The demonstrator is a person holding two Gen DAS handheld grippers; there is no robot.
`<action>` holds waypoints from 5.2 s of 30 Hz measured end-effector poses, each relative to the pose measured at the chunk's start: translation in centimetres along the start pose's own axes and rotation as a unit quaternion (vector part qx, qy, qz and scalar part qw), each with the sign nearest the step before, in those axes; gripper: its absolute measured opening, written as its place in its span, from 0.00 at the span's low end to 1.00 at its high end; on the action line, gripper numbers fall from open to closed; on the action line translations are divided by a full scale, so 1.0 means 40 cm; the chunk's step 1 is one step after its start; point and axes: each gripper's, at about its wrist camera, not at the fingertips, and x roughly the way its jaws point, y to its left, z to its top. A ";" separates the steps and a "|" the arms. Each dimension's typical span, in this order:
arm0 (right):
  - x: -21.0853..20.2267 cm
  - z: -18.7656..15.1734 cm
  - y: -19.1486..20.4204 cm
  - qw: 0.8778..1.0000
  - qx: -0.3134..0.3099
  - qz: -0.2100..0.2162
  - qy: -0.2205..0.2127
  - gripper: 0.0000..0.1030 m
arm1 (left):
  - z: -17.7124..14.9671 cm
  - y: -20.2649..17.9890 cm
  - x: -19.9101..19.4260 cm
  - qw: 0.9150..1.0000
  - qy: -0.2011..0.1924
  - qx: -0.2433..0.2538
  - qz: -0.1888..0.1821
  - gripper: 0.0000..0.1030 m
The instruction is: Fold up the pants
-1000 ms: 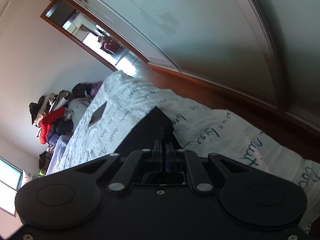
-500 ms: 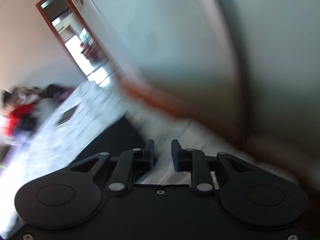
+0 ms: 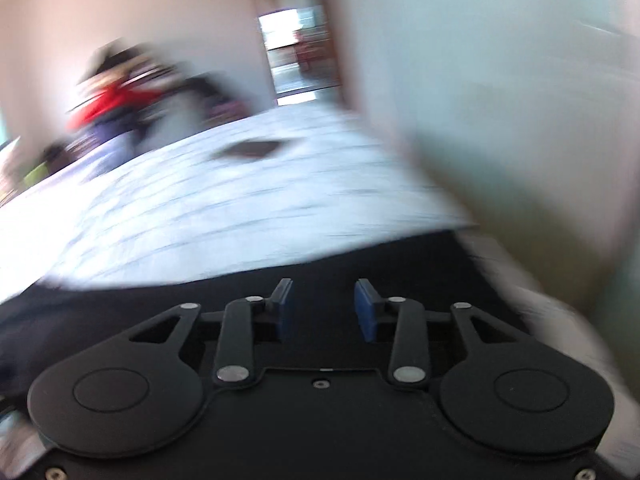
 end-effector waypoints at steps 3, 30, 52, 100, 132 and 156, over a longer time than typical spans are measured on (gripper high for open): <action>0.091 -0.003 0.166 0.987 -0.083 0.123 0.063 0.40 | -0.019 -0.001 -0.016 1.000 -0.005 0.013 0.002 0.48; 0.268 0.035 0.752 0.925 -0.308 0.221 0.032 0.51 | -0.107 0.316 -0.201 0.966 -0.042 -0.162 0.197 0.64; 0.020 -0.446 1.250 0.669 -0.684 0.241 -0.161 0.46 | -0.223 0.618 -0.450 0.865 -0.059 -0.332 0.372 0.80; 0.015 -0.160 0.396 0.962 -0.232 0.126 0.071 0.44 | -0.004 -0.011 0.001 0.978 -0.048 0.025 0.202 0.87; 0.157 0.019 -0.066 0.989 -0.119 -0.060 0.060 0.54 | 0.295 -0.197 0.322 0.994 -0.024 -0.013 0.104 0.85; 0.080 0.000 -0.156 0.993 -0.080 -0.067 0.055 0.66 | 0.314 -0.377 0.318 0.994 -0.018 -0.072 0.076 0.89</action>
